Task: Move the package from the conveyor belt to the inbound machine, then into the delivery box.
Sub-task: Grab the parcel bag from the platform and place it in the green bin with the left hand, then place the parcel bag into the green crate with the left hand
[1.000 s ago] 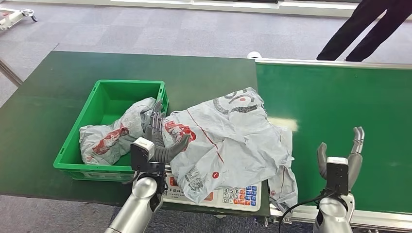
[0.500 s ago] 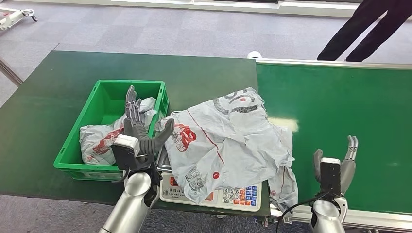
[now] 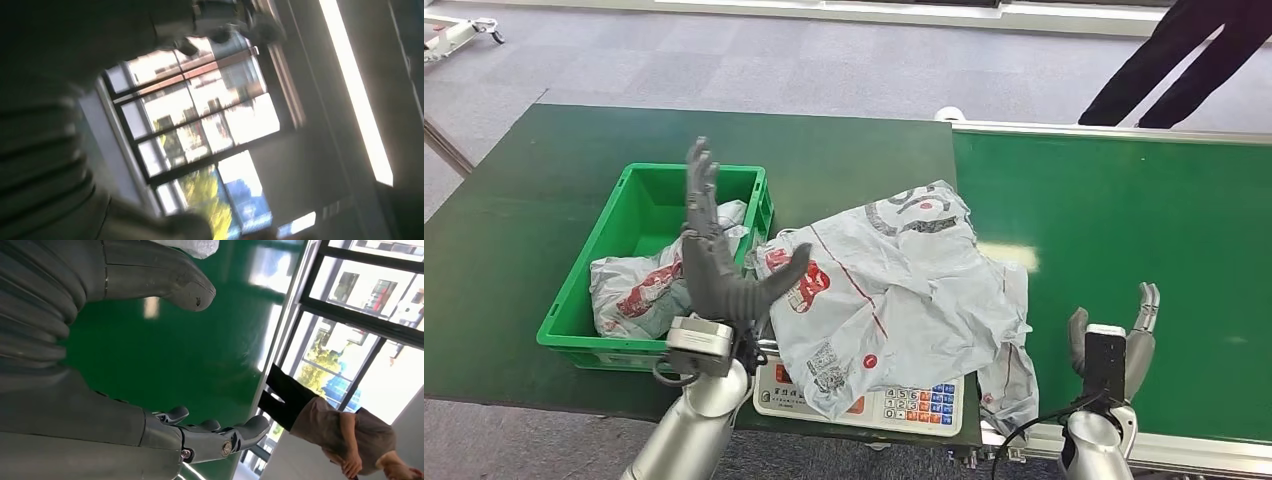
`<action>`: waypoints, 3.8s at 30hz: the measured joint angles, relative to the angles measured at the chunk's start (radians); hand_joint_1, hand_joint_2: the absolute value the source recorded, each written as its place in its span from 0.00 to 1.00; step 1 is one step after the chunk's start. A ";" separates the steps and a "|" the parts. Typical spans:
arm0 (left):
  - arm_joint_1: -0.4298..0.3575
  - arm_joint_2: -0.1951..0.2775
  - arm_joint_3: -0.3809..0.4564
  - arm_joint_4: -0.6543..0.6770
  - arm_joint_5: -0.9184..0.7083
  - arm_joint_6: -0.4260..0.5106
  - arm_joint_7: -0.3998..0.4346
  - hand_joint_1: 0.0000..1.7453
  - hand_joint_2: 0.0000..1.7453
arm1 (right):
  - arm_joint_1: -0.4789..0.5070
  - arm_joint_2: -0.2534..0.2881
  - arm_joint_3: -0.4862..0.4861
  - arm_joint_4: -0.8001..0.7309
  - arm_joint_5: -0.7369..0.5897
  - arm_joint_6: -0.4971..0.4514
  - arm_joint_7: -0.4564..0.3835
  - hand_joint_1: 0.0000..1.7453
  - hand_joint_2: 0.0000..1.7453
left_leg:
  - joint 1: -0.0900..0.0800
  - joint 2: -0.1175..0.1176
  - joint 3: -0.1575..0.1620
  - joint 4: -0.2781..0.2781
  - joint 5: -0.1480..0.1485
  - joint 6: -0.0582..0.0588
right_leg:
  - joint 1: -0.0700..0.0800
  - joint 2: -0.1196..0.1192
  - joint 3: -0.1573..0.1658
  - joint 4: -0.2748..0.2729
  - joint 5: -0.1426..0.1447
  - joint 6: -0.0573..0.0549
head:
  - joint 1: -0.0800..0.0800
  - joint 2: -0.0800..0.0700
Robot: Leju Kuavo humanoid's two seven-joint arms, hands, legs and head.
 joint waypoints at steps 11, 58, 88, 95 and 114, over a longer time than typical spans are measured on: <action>-0.078 -0.041 -0.059 0.203 -0.149 -0.243 0.110 0.00 0.00 | -0.001 0.003 0.001 0.015 0.018 -0.025 0.000 0.00 1.00 | 0.000 0.002 0.001 0.000 0.000 0.000 | 0.000 0.002 0.000 0.000 0.001 0.000 | 0.000 0.000; -0.222 -0.079 0.064 0.755 -0.712 -0.181 0.543 1.00 1.00 | -0.068 0.023 0.007 0.097 0.084 -0.026 -0.001 0.00 1.00 | 0.000 0.003 0.001 0.000 0.001 0.000 | 0.000 0.003 0.000 0.000 0.002 0.000 | 0.000 0.000; -0.163 -0.106 0.147 0.615 -0.485 0.009 0.142 1.00 1.00 | -0.051 0.023 0.017 0.095 0.057 -0.042 -0.001 0.00 1.00 | 0.000 0.002 0.000 0.000 0.001 0.000 | 0.000 0.003 -0.001 0.000 0.002 0.000 | 0.000 0.000; -0.093 -0.093 0.141 0.349 -0.284 0.188 0.000 1.00 1.00 | -0.037 0.023 0.028 0.079 0.047 -0.059 -0.001 0.00 1.00 | 0.000 0.002 0.000 0.000 0.001 0.000 | 0.000 0.002 -0.001 0.000 0.001 0.000 | 0.000 0.000; -0.003 -0.068 0.217 -0.085 -0.420 0.205 -0.004 1.00 1.00 | -0.002 0.021 0.031 0.037 0.021 -0.071 -0.001 0.00 1.00 | 0.000 0.003 0.000 0.000 0.001 0.000 | 0.000 0.003 -0.001 0.000 0.001 0.000 | 0.000 0.000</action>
